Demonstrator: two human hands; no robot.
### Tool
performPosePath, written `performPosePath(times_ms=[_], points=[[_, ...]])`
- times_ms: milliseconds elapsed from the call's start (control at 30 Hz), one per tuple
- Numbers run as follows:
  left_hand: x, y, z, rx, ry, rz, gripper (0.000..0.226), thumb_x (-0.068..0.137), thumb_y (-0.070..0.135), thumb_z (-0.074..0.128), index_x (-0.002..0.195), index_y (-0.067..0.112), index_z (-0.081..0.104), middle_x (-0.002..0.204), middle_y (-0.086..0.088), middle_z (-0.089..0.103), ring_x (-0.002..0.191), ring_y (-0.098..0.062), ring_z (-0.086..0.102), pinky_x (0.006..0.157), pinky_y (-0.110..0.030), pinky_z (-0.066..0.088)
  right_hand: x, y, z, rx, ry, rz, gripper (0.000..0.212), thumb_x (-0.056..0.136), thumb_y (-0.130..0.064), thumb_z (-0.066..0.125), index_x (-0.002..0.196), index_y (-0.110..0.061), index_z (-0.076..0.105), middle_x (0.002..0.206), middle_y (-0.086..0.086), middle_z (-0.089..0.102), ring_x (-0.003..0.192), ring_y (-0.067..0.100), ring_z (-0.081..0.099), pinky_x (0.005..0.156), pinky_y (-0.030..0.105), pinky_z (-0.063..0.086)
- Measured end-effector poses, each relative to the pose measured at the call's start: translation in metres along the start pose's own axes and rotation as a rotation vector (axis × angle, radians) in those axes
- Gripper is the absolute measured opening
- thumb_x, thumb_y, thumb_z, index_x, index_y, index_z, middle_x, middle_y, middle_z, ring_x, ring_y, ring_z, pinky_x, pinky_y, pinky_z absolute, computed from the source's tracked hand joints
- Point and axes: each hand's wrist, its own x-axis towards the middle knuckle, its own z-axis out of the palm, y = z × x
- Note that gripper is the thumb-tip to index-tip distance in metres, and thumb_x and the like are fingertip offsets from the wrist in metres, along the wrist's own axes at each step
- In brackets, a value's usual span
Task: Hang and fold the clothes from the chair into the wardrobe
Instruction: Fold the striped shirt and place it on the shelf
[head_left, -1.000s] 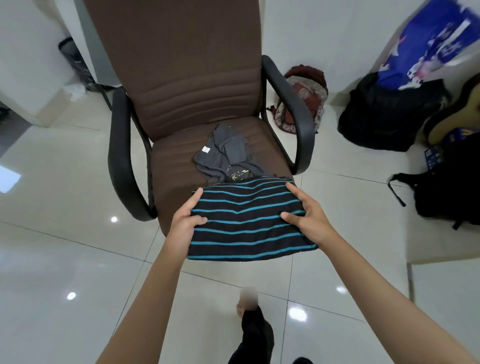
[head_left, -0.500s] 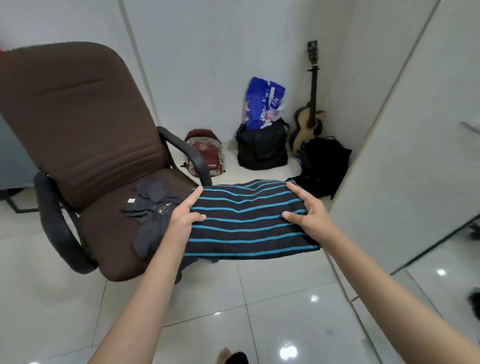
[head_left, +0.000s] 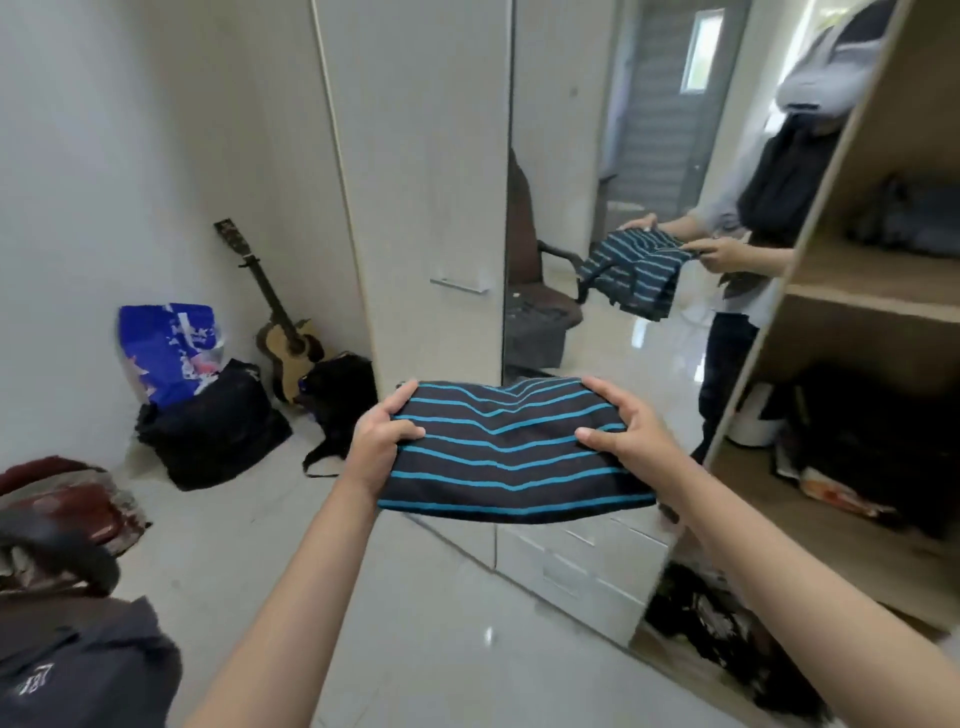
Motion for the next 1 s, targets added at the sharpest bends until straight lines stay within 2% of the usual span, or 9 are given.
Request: performPosePath(times_ms=[67, 233, 367, 433, 500, 633, 700, 833, 1000], points=[[-0.002, 0.001, 0.046, -0.011, -0.09, -0.02, 0.081, 0.056, 0.007, 0.055, 0.136, 0.01, 0.049, 0.128, -0.012, 0.055, 0.113, -0.035, 0.057, 0.097, -0.042, 0.047, -0.033, 0.0, -0.042, -0.016, 0.076, 0.037, 0.067, 0.084, -0.011, 0.07, 0.142, -0.026, 0.041, 0.127, 0.001, 0.051, 0.101, 0.012, 0.06, 0.072, 0.015, 0.053], [-0.006, 0.002, 0.162, 0.004, -0.337, -0.037, 0.082, 0.053, 0.007, 0.055, 0.135, 0.01, 0.051, 0.118, -0.01, 0.06, 0.09, -0.021, 0.062, 0.064, -0.017, 0.053, -0.105, -0.005, -0.144, -0.09, 0.267, 0.097, 0.066, 0.084, -0.011, 0.07, 0.141, -0.024, 0.041, 0.126, 0.005, 0.055, 0.105, 0.019, 0.063, 0.087, 0.03, 0.055], [-0.002, 0.012, 0.254, 0.041, -0.479, -0.008, 0.059, 0.077, -0.005, 0.053, 0.134, 0.012, 0.05, 0.117, -0.005, 0.057, 0.088, -0.016, 0.06, 0.055, -0.012, 0.049, -0.145, -0.014, -0.22, -0.096, 0.392, 0.127, 0.067, 0.084, -0.01, 0.069, 0.143, -0.02, 0.039, 0.125, 0.004, 0.055, 0.105, 0.018, 0.063, 0.083, 0.027, 0.055], [0.005, 0.021, 0.299, 0.074, -0.537, 0.012, 0.056, 0.083, -0.007, 0.049, 0.134, 0.016, 0.05, 0.111, -0.003, 0.055, 0.087, -0.018, 0.059, 0.057, -0.015, 0.05, -0.153, -0.02, -0.256, -0.127, 0.445, 0.119, 0.067, 0.085, -0.009, 0.069, 0.144, -0.018, 0.038, 0.127, 0.003, 0.055, 0.107, 0.016, 0.061, 0.083, 0.024, 0.055], [0.015, 0.032, 0.345, 0.108, -0.577, 0.055, 0.055, 0.083, -0.004, 0.05, 0.133, 0.019, 0.05, 0.12, -0.006, 0.053, 0.092, -0.02, 0.058, 0.064, -0.02, 0.049, -0.155, -0.027, -0.294, -0.176, 0.505, 0.105, 0.066, 0.085, -0.01, 0.069, 0.143, -0.017, 0.039, 0.128, 0.001, 0.053, 0.108, 0.015, 0.059, 0.085, 0.023, 0.052], [0.048, 0.065, 0.428, 0.082, -0.587, 0.189, 0.06, 0.077, -0.01, 0.051, 0.131, 0.016, 0.055, 0.135, -0.008, 0.051, 0.115, -0.026, 0.053, 0.092, -0.029, 0.045, -0.141, -0.045, -0.374, -0.245, 0.597, 0.046, 0.064, 0.084, -0.014, 0.07, 0.141, -0.02, 0.041, 0.133, 0.001, 0.051, 0.115, 0.018, 0.056, 0.099, 0.034, 0.049], [0.067, 0.089, 0.464, 0.058, -0.578, 0.239, 0.06, 0.077, -0.012, 0.051, 0.131, 0.014, 0.055, 0.138, -0.006, 0.05, 0.12, -0.024, 0.051, 0.1, -0.03, 0.041, -0.129, -0.061, -0.409, -0.235, 0.614, 0.005, 0.062, 0.086, -0.013, 0.068, 0.14, -0.018, 0.041, 0.132, 0.002, 0.051, 0.113, 0.018, 0.056, 0.092, 0.028, 0.052], [0.101, 0.135, 0.522, 0.057, -0.573, 0.301, 0.059, 0.08, -0.007, 0.051, 0.133, 0.018, 0.055, 0.141, -0.002, 0.047, 0.12, -0.023, 0.049, 0.087, -0.023, 0.043, -0.098, -0.092, -0.471, -0.209, 0.657, -0.06, 0.059, 0.087, -0.01, 0.066, 0.14, -0.015, 0.042, 0.128, 0.004, 0.053, 0.1, 0.012, 0.06, 0.07, 0.015, 0.054], [0.138, 0.161, 0.581, 0.014, -0.563, 0.289, 0.059, 0.08, -0.008, 0.049, 0.132, 0.02, 0.055, 0.124, -0.002, 0.054, 0.087, -0.013, 0.058, 0.062, -0.019, 0.047, -0.048, -0.104, -0.532, -0.155, 0.72, -0.05, 0.059, 0.087, -0.008, 0.066, 0.14, -0.016, 0.043, 0.123, 0.006, 0.054, 0.094, 0.016, 0.064, 0.065, 0.02, 0.055]])
